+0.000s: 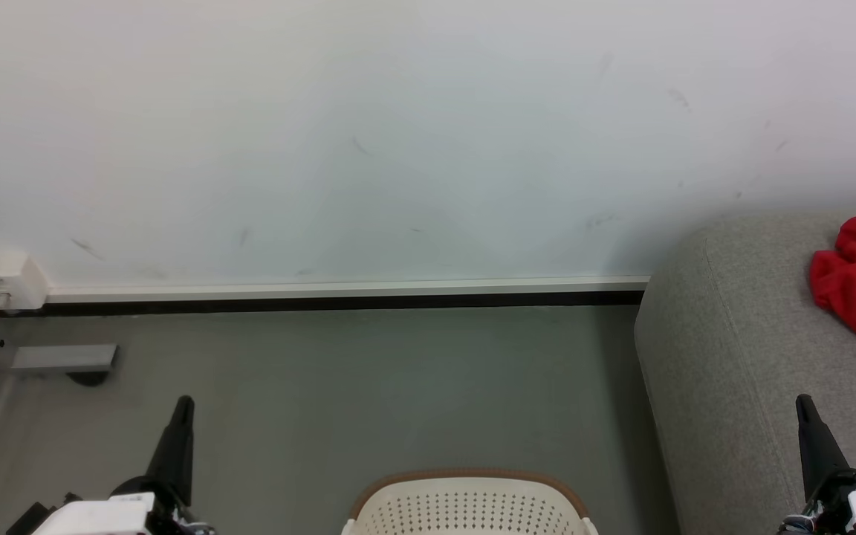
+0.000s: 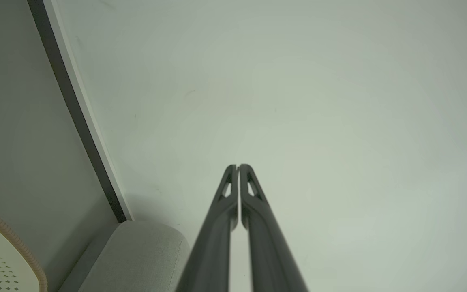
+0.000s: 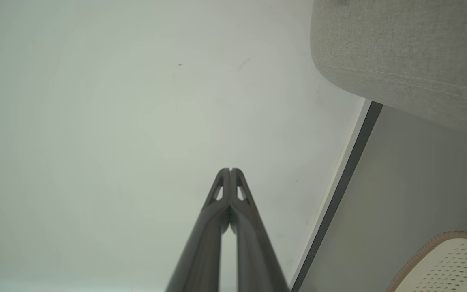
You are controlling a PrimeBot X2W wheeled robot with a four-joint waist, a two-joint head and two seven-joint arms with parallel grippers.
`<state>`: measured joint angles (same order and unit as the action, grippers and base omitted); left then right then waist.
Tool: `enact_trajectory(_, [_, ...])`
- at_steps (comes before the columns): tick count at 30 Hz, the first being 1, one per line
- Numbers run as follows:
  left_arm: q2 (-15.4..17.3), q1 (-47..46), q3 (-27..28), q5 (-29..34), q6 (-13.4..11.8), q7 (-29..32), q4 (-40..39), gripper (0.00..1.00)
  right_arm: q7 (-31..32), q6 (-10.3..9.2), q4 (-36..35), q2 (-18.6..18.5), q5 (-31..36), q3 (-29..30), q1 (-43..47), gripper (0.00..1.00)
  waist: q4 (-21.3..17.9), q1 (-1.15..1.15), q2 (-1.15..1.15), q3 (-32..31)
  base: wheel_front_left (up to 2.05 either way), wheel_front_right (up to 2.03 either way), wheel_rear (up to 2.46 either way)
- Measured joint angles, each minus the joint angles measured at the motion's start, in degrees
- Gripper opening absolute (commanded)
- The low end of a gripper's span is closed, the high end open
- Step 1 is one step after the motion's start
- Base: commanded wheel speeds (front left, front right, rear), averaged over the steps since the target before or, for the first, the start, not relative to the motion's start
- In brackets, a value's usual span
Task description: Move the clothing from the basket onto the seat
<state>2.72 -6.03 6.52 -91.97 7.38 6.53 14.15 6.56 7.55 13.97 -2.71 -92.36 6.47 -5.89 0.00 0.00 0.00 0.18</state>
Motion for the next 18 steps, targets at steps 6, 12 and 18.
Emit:
enact_trajectory(6, [0.0,0.0,0.0,0.0,0.0,0.0,0.0,0.0,0.0,-0.01,0.0,0.0,0.0,0.0,0.0,0.0,0.0,0.0,0.0,0.0,0.0,0.0,0.0])
enact_trajectory(12, [0.0,0.0,0.0,0.0,0.0,0.0,0.0,0.0,0.0,-0.01,0.0,0.0,0.0,0.0,0.0,0.0,0.0,0.0,0.0,0.0,0.0,0.0,0.0])
enact_trajectory(18, [0.0,0.0,0.0,0.0,0.0,0.0,0.0,0.0,0.0,-0.01,0.0,0.0,0.0,0.0,0.0,0.0,0.0,0.0,0.0,0.0,0.0,0.0,0.0])
